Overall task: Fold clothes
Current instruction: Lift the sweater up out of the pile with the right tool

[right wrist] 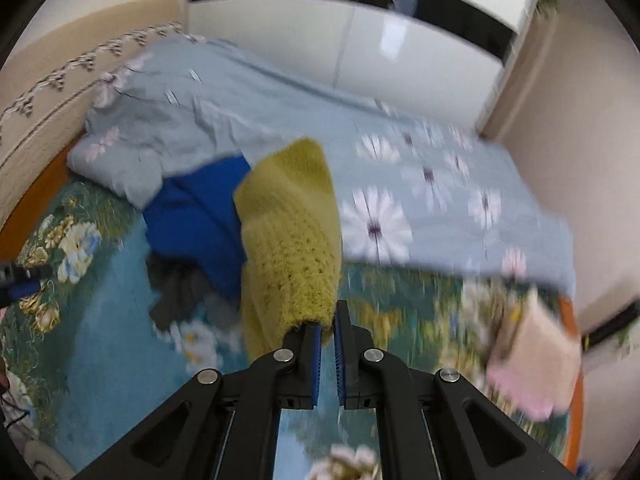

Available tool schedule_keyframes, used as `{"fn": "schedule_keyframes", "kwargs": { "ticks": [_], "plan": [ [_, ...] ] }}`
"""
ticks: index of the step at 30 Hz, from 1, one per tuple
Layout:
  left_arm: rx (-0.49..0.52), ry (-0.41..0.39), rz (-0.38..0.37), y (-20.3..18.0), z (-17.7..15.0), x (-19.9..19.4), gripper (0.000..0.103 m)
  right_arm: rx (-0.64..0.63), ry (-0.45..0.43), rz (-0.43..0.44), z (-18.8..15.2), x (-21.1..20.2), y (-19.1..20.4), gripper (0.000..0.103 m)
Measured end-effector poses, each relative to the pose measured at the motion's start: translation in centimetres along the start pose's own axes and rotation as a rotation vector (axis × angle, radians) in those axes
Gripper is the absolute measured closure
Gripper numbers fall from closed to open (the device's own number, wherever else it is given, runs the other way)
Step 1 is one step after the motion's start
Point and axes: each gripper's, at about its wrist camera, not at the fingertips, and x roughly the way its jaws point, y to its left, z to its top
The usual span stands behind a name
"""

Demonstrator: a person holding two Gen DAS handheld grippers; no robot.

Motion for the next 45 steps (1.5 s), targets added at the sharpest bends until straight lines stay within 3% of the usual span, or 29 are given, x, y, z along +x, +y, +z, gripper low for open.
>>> {"fn": "schedule_keyframes", "kwargs": {
  "ticks": [7, 16, 19, 24, 31, 35, 37, 38, 39, 45],
  "plan": [
    [0.082, 0.081, -0.005, -2.9, -2.6, 0.8, 0.025, 0.203, 0.195, -0.034, -11.6, 1.5, -6.1, 0.097],
    [0.201, 0.163, -0.030, -6.6, -5.0, 2.6, 0.025, 0.559, 0.390, -0.113, -22.4, 2.9, -13.9, 0.100],
    [0.221, 0.207, -0.047, -7.8, -6.2, 4.1, 0.025, 0.580, 0.432, -0.166, -24.2, 2.7, -15.2, 0.103],
    [0.264, 0.285, -0.055, -10.2, -8.5, 6.9, 0.025, 0.700, 0.463, -0.164, -26.7, 2.7, -17.5, 0.103],
    [0.333, 0.301, -0.005, -13.6, -10.3, 8.9, 0.025, 0.876, 0.401, 0.055, -29.1, 5.1, -18.0, 0.100],
    [0.370, 0.305, 0.032, -15.6, -11.0, 10.2, 0.025, 0.812, 0.414, 0.115, -29.2, 7.7, -16.3, 0.098],
    [0.383, 0.319, 0.045, -16.7, -11.4, 11.3, 0.025, 0.751, 0.424, 0.149, -29.2, 8.9, -15.1, 0.087],
    [0.391, 0.327, 0.055, -17.3, -11.5, 12.0, 0.025, 0.720, 0.430, 0.164, -29.3, 9.4, -14.5, 0.073],
    [0.396, 0.333, 0.058, -18.0, -11.7, 12.7, 0.025, 0.703, 0.430, 0.174, -29.3, 9.6, -14.3, 0.066],
    [0.430, 0.364, 0.053, -23.1, -12.4, 17.3, 0.025, 0.649, 0.443, 0.200, -30.1, 11.4, -13.9, 0.066]
  ]
}}
